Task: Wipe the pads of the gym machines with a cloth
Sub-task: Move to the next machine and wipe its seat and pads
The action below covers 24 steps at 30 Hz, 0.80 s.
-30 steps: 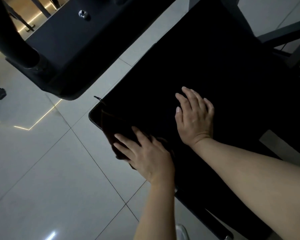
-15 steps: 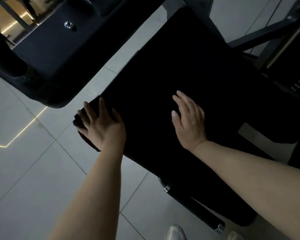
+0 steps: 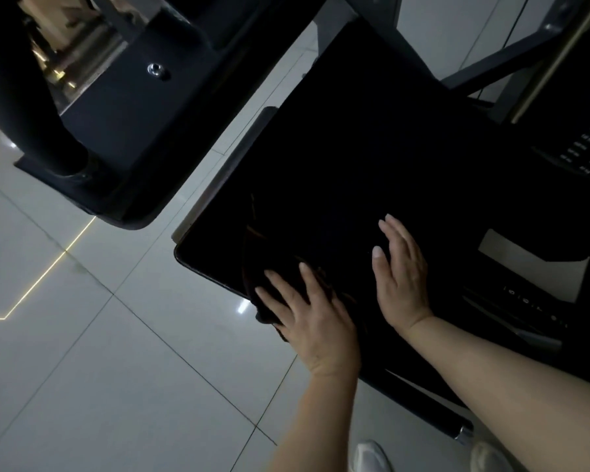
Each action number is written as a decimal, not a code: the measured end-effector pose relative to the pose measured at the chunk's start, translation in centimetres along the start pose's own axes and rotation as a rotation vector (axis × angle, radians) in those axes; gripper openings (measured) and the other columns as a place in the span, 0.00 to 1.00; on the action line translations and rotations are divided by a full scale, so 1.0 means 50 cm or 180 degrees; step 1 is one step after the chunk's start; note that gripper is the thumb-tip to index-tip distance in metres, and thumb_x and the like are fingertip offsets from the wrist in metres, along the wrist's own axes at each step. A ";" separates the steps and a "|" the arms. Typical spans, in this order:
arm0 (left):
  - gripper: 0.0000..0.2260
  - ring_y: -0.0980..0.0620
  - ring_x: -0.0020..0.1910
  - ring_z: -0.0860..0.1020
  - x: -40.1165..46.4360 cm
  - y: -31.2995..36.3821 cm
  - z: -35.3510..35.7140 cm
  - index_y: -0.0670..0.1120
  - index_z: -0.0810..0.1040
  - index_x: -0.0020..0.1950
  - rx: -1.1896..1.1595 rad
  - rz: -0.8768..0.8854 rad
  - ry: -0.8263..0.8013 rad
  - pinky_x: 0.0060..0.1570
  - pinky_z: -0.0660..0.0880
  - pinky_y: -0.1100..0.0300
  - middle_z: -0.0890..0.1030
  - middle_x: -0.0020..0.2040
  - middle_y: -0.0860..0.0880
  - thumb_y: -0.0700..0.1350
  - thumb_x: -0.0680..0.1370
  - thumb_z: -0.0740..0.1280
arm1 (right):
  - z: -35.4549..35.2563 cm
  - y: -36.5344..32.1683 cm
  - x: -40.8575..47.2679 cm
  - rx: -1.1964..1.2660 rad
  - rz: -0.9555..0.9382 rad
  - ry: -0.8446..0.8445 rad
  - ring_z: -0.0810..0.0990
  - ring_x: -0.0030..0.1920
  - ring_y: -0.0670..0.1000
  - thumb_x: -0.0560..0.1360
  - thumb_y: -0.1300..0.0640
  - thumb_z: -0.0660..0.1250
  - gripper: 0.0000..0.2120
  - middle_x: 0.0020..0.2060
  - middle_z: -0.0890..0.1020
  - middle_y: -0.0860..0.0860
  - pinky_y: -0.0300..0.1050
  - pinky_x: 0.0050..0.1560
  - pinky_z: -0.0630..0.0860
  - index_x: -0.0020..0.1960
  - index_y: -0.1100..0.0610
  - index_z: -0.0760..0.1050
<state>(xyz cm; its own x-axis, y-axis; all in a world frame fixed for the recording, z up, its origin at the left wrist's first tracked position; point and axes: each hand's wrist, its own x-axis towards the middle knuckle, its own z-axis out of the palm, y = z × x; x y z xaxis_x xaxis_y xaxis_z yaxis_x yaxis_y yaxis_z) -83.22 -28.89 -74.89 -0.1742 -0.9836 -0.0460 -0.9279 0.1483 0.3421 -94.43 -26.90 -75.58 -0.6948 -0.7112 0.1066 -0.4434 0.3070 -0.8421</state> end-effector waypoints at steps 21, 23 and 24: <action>0.33 0.50 0.77 0.42 0.080 -0.026 -0.127 0.54 0.50 0.78 -0.0137 0.0307 -0.0334 0.70 0.31 0.42 0.50 0.79 0.49 0.60 0.73 0.35 | 0.016 -0.089 -0.103 0.0367 -0.0482 0.0262 0.66 0.71 0.48 0.82 0.49 0.49 0.20 0.70 0.68 0.49 0.45 0.70 0.64 0.70 0.52 0.65; 0.31 0.53 0.76 0.55 0.109 -0.047 -0.172 0.53 0.56 0.77 -0.0259 0.0416 -0.0080 0.70 0.31 0.44 0.65 0.74 0.51 0.59 0.75 0.38 | 0.053 -0.121 -0.119 0.0221 -0.0874 0.0064 0.65 0.72 0.50 0.81 0.55 0.52 0.19 0.70 0.68 0.52 0.46 0.71 0.62 0.70 0.56 0.65; 0.30 0.54 0.73 0.62 0.128 -0.054 -0.192 0.52 0.61 0.75 -0.0260 0.0599 0.0035 0.71 0.33 0.45 0.71 0.70 0.51 0.58 0.76 0.41 | 0.079 -0.139 -0.127 0.0045 -0.1092 -0.0164 0.63 0.73 0.51 0.79 0.57 0.54 0.20 0.71 0.67 0.52 0.47 0.72 0.60 0.71 0.57 0.64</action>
<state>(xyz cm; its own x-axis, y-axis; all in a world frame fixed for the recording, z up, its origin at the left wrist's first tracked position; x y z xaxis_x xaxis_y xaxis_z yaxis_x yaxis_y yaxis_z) -78.67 -36.58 -67.12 -0.3380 -0.9404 0.0359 -0.8493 0.3213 0.4189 -84.72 -27.03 -72.51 -0.4769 -0.8026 0.3583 -0.6383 0.0359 -0.7690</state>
